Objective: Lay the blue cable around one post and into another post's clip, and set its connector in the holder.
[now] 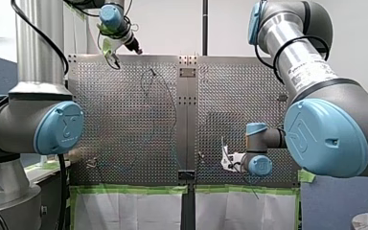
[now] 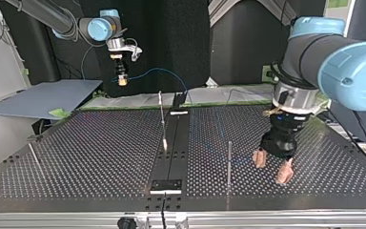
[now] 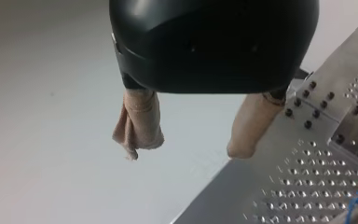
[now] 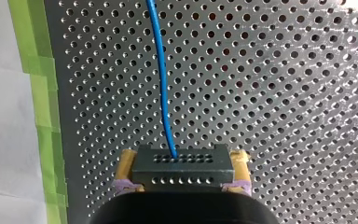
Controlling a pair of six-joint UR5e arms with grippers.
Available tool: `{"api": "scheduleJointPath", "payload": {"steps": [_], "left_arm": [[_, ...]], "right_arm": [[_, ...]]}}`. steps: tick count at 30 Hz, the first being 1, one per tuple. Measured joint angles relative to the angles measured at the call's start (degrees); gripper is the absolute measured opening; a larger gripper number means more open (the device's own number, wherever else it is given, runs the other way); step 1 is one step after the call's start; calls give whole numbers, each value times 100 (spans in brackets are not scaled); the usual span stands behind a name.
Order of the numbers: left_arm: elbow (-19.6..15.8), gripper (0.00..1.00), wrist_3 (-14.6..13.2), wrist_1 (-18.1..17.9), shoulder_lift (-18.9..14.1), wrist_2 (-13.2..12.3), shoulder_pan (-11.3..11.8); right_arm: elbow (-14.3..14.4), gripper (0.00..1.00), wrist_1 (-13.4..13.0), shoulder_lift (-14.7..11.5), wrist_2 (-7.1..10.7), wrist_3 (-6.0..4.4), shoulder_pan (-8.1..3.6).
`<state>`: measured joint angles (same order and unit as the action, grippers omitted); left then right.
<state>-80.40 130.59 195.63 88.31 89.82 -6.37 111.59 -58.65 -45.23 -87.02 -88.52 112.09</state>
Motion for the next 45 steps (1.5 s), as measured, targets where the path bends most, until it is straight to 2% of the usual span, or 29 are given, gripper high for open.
{"api": "scheduleJointPath", "payload": {"steps": [6, 18, 30, 45], "left_arm": [[201, 100, -316, 126, 4, -19, -16], [201, 100, -897, 263, 6, 89, -129], [-175, 100, -1537, 106, 12, -285, -163], [-193, 100, -2288, 106, 20, -321, -140]], "right_arm": [[-3, 0, -20, 0, 0, 0, 2], [-4, 0, 6, 0, 0, 7, 3], [-2, 0, 10, 0, 0, 9, 2], [-7, 0, 10, 0, 0, 9, 2]]}}
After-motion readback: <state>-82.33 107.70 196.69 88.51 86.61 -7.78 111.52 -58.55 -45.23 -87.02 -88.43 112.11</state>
